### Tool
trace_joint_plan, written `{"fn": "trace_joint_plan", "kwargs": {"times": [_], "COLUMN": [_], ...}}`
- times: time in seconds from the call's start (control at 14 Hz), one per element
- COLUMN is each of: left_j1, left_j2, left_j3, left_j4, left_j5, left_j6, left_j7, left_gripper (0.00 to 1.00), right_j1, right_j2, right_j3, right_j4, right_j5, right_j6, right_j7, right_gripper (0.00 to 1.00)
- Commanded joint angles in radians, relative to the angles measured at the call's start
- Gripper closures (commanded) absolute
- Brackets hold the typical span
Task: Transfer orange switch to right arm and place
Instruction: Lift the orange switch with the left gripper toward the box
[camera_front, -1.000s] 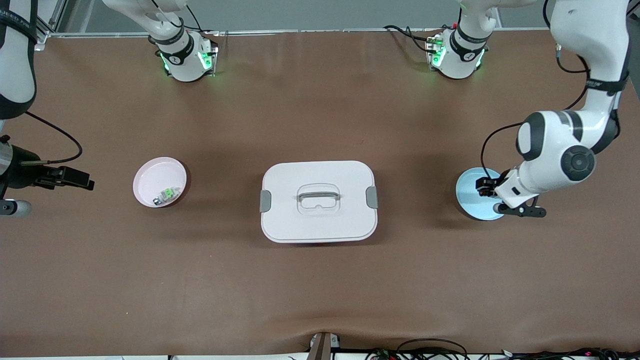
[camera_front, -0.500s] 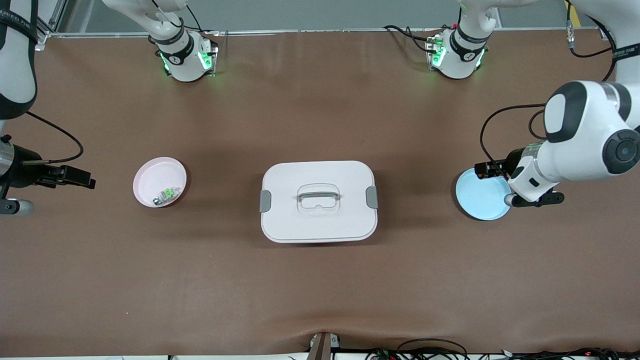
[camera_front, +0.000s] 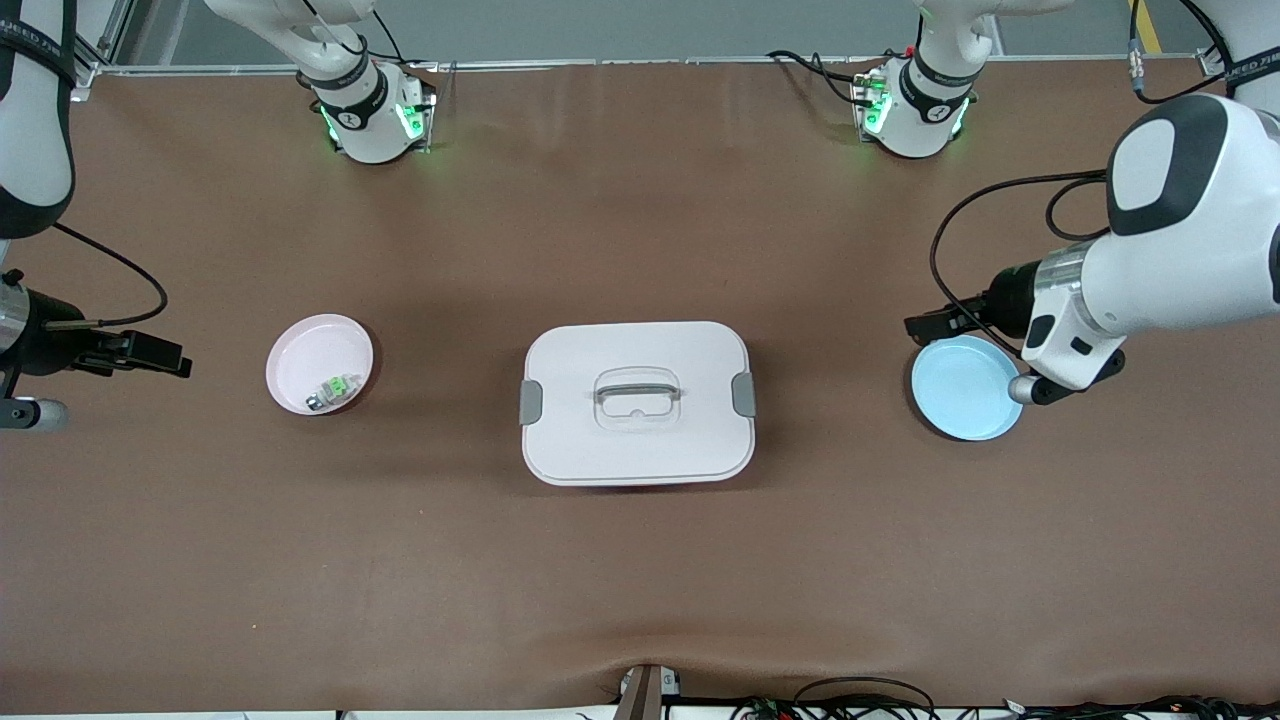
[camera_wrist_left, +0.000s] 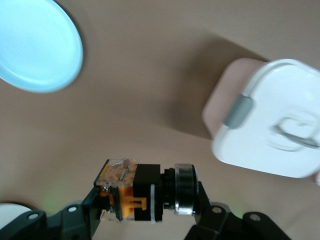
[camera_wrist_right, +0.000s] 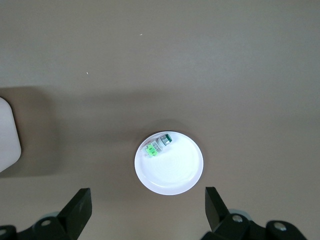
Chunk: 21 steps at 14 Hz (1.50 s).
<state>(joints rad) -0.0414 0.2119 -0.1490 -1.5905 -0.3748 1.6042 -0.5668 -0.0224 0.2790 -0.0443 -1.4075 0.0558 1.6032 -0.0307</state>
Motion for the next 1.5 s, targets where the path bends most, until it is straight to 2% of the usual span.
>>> {"fn": "trace_joint_plan", "kwargs": {"times": [0.0, 0.14, 0.29, 0.5, 0.86, 0.93, 1.07, 1.21, 1.43], "left_j1": [0.003, 0.002, -0.002, -0.012, -0.115, -0.142, -0.185, -0.231, -0.281], "left_j2": [-0.049, -0.051, -0.045, -0.032, 0.001, 0.007, 0.030, 0.059, 0.086], "left_j3": [-0.052, -0.136, -0.213, -0.305, -0.317, -0.317, -0.317, -0.317, -0.317], "left_j4": [0.001, 0.029, 0.037, 0.037, 0.037, 0.037, 0.037, 0.037, 0.049], "left_j5": [-0.076, -0.076, -0.070, -0.072, -0.081, -0.081, -0.082, -0.081, -0.079], "left_j6": [-0.006, 0.045, 0.124, 0.278, 0.492, 0.540, 0.632, 0.729, 0.836], "left_j7": [-0.167, -0.331, -0.584, -0.807, -1.155, -1.195, -1.255, -1.353, -1.511], "left_gripper": [0.90, 0.89, 0.89, 0.89, 0.89, 0.89, 0.89, 0.89, 0.89], "right_j1": [0.001, 0.009, 0.032, 0.030, 0.039, 0.050, 0.102, 0.183, 0.269], "right_j2": [-0.006, -0.006, -0.006, -0.015, -0.059, -0.092, -0.190, -0.268, -0.273], "right_j3": [0.003, 0.004, 0.006, 0.001, 0.003, 0.004, 0.006, 0.006, 0.004], "right_j4": [0.007, 0.007, 0.007, 0.004, -0.031, -0.078, -0.239, -0.376, -0.392], "right_j5": [0.007, 0.009, 0.019, 0.201, 0.376, 0.421, 0.493, 0.536, 0.608], "right_j6": [-0.002, 0.001, 0.008, 0.011, 0.053, 0.105, 0.269, 0.415, 0.454], "right_j7": [0.000, 0.002, 0.009, 0.020, 0.133, 0.144, 0.144, 0.144, 0.147], "right_gripper": [0.00, 0.00, 0.00, 0.00, 0.00, 0.00, 0.00, 0.00, 0.00]}}
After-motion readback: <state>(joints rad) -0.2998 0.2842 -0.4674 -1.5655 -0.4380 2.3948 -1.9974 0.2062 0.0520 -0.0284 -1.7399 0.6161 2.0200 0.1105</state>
